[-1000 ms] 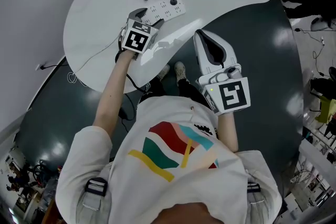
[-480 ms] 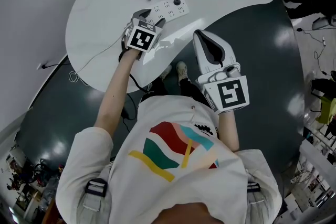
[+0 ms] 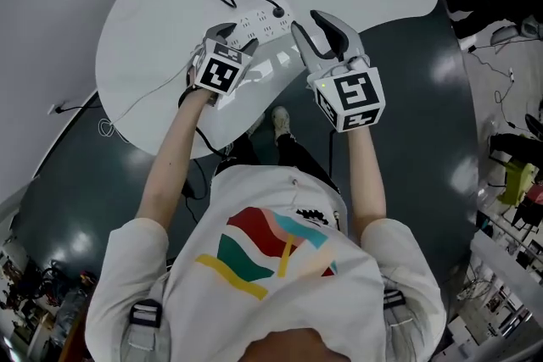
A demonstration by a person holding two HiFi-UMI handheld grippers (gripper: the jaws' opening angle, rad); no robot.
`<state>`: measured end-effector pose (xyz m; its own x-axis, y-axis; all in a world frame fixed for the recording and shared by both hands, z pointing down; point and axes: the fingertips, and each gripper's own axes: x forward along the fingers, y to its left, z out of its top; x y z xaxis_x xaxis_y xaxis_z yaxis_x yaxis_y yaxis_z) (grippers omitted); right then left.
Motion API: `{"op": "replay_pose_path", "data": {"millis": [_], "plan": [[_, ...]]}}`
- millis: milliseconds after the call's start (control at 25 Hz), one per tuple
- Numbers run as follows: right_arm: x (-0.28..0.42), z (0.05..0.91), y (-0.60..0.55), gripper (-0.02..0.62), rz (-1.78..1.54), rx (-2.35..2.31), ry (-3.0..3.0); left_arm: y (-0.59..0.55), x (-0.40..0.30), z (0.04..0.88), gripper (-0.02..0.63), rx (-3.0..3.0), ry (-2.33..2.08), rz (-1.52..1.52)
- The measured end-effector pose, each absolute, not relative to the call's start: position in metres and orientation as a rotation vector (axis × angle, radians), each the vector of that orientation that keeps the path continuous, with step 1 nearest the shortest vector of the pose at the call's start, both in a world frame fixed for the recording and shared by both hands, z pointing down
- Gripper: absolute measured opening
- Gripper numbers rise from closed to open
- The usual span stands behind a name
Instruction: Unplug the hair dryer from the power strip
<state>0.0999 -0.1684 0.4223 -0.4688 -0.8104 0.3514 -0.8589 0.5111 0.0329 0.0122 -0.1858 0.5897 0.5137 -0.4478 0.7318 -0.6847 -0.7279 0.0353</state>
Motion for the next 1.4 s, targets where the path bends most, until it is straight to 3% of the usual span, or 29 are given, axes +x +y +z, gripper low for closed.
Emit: {"op": "replay_pose_path", "data": {"millis": [280, 640, 960, 1400], "plan": [[0.079, 0.494, -0.206, 0.183, 0.278, 1.168, -2.392, -0.184, 0.012, 0.588, 0.238, 2.429, -0.954, 1.048], [0.076, 0.555, -0.234, 0.147, 0.404, 1.143, -2.330, -0.184, 0.013, 0.587, 0.238, 2.417, -0.962, 1.049], [0.074, 0.569, -0.248, 0.084, 0.397, 1.220, -2.297, -0.185, 0.014, 0.586, 0.236, 2.425, -0.958, 1.044], [0.074, 0.563, -0.251, 0.060, 0.378, 1.260, -2.348, -0.185, 0.014, 0.588, 0.236, 2.418, -0.936, 1.065]]}}
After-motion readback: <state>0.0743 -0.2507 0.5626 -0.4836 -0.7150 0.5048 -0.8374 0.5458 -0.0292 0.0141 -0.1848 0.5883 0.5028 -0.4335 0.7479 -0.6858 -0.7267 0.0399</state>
